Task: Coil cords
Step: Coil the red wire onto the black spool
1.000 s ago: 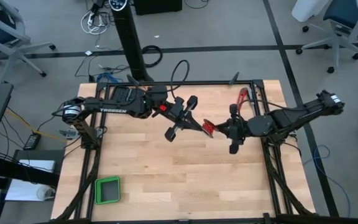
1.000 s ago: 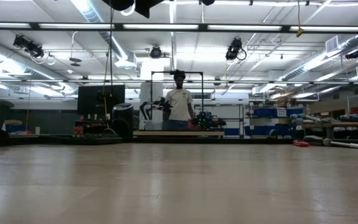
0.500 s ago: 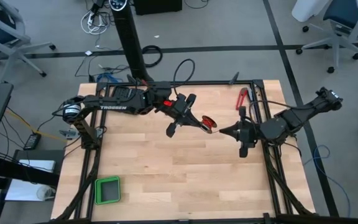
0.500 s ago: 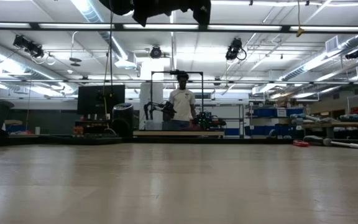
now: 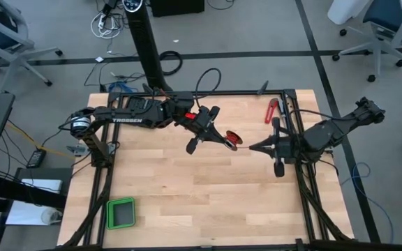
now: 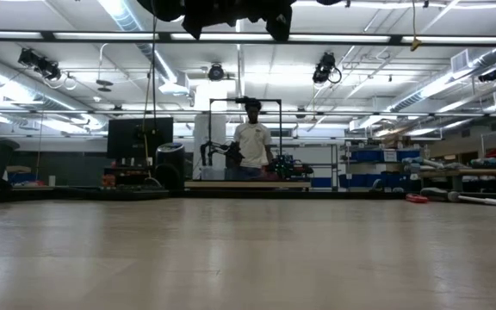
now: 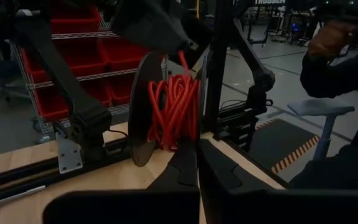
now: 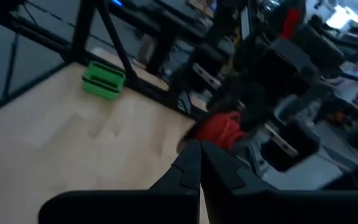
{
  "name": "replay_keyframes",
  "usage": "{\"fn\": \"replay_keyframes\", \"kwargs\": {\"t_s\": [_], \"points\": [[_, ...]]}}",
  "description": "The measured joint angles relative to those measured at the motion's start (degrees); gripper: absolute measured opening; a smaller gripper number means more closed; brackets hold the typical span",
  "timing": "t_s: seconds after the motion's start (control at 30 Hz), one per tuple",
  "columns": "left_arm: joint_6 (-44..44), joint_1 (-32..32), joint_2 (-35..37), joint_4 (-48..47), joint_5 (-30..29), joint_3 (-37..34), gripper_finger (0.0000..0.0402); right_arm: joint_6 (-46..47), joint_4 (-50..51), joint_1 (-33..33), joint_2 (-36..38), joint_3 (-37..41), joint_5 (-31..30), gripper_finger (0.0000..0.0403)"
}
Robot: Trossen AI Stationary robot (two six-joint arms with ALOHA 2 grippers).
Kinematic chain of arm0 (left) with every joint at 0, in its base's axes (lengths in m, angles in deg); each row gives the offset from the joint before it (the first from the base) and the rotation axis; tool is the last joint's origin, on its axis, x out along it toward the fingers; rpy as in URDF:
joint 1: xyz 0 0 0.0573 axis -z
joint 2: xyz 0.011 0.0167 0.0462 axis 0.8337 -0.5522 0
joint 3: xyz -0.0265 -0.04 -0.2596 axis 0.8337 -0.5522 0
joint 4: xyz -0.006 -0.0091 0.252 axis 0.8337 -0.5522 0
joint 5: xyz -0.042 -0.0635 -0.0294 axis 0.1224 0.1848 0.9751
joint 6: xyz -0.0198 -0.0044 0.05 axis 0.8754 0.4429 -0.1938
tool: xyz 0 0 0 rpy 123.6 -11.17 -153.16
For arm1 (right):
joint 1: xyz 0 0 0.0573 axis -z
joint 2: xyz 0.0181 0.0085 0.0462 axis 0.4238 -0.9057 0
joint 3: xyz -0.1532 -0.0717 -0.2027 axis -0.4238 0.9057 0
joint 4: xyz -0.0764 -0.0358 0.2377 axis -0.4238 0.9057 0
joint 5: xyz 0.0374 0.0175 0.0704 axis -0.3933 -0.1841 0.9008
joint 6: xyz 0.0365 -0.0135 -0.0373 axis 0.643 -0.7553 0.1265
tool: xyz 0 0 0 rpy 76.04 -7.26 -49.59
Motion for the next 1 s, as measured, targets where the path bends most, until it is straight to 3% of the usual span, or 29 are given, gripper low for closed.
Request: {"fn": "replay_keyframes", "kwargs": {"t_s": [0.27,0.53,0.7,1.0], "points": [[0.1,0.0,0.0,-0.1,0.0,0.0,0.0000,-3.7,-7.2,0.2,-0.2,0.0,2.2,0.0000],[0.3,1.8,0.0,-0.3,-0.1,0.0,0.0000,-11.3,-12.5,5.0,-3.4,0.0,3.1,0.0000],[0.3,3.2,0.0,-1.6,-1.3,0.0,0.0000,-15.3,-14.8,9.1,-5.6,-0.1,8.1,0.0000],[3.0,4.4,0.0,-3.7,-2.0,0.0,0.0000,-15.4,-7.1,18.9,-11.2,-5.8,20.9,0.0000]]}}
